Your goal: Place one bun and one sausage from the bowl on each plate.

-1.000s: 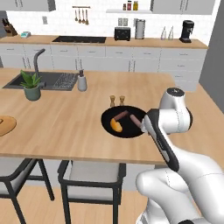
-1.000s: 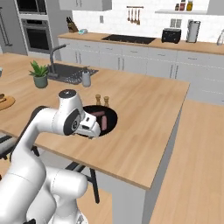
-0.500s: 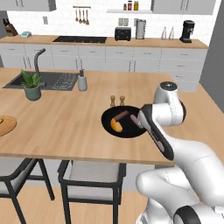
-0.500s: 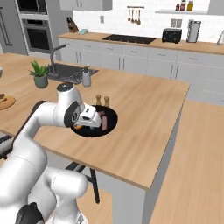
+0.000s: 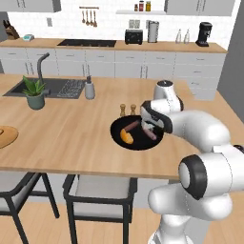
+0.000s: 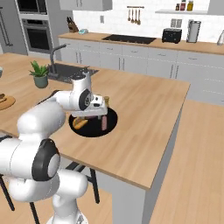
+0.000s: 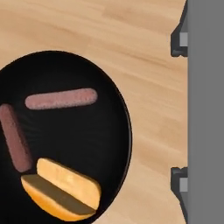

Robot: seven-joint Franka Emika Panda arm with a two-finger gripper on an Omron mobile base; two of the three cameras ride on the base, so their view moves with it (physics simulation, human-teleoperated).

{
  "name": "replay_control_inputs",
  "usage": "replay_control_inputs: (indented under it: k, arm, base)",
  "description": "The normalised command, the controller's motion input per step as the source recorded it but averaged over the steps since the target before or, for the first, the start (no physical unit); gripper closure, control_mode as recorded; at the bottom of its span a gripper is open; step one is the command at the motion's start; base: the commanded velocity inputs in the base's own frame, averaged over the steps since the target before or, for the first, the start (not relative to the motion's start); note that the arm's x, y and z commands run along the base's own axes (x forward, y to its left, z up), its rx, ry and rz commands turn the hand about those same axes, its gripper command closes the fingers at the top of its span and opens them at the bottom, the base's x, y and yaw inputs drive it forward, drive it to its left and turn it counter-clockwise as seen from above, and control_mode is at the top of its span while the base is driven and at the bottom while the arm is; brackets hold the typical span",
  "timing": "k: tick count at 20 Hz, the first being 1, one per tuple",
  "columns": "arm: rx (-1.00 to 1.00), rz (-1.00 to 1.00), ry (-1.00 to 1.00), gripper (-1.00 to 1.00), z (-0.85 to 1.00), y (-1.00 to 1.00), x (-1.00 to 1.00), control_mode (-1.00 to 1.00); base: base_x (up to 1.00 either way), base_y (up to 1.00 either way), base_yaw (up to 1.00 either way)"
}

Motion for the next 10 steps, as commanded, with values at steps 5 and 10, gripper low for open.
replay_control_inputs:
  k: [5,10]
  arm:
    - [-0.15,0.06,0.16,-1.0,-0.57,0.08,0.72,-1.0]
    - [-0.03,0.0,0.0,-1.0,-0.32,0.0,0.9,-1.0]
  base:
    - [0.0,0.0,0.0]
    - [0.0,0.0,0.0]
